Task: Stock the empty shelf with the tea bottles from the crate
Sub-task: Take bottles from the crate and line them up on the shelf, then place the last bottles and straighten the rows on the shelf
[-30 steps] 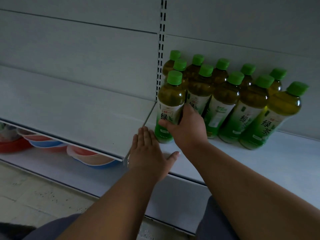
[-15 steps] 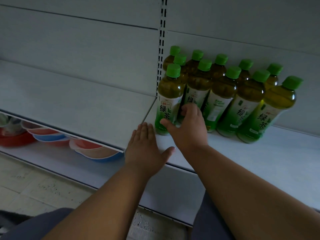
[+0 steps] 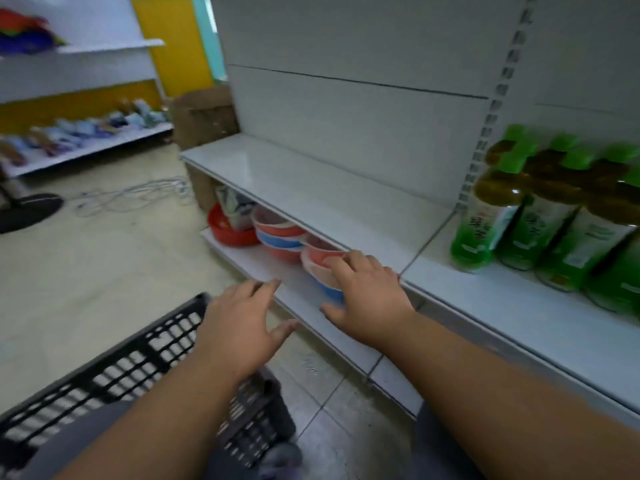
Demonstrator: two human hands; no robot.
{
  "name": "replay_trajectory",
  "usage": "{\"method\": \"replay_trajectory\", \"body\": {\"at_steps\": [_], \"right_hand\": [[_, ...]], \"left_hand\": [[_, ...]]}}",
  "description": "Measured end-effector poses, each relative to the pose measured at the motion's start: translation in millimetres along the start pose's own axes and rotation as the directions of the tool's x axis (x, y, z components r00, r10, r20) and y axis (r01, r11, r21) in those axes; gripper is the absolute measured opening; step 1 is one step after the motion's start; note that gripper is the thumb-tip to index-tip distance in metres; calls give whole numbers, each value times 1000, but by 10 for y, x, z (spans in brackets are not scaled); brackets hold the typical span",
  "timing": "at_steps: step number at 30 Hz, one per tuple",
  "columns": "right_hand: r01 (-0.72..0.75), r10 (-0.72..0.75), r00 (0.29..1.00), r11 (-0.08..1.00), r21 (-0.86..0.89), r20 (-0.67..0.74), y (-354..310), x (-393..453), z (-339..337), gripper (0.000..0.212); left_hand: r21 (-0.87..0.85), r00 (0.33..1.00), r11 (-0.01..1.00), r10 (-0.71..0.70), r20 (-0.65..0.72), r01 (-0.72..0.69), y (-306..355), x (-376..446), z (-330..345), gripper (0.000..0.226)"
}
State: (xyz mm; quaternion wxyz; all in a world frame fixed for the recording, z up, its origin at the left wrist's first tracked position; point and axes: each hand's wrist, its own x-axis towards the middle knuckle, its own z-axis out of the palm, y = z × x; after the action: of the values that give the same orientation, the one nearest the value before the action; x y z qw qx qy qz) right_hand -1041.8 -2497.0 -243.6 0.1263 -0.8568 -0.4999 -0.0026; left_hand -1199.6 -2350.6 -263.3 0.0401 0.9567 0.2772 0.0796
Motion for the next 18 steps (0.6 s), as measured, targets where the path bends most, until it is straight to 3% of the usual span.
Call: {"method": "replay_trajectory", "body": {"at_steps": [7,13,18], "right_hand": [[359,-367,921,930,83,129,-1073,232,300,71],[578,-603,769,798,172,214,-2055,307,675,72],[648,-676,641,731,216,363,-2583,363,1126,68]], "left_hand": [[49,930,929,-365,-40,366,-639,-1248,-167,77],[46,731,730,-682,-26,682,-1131,-2062,-116,78],[21,617,617,-787,5,787,-1523,-2401,171,77]]}}
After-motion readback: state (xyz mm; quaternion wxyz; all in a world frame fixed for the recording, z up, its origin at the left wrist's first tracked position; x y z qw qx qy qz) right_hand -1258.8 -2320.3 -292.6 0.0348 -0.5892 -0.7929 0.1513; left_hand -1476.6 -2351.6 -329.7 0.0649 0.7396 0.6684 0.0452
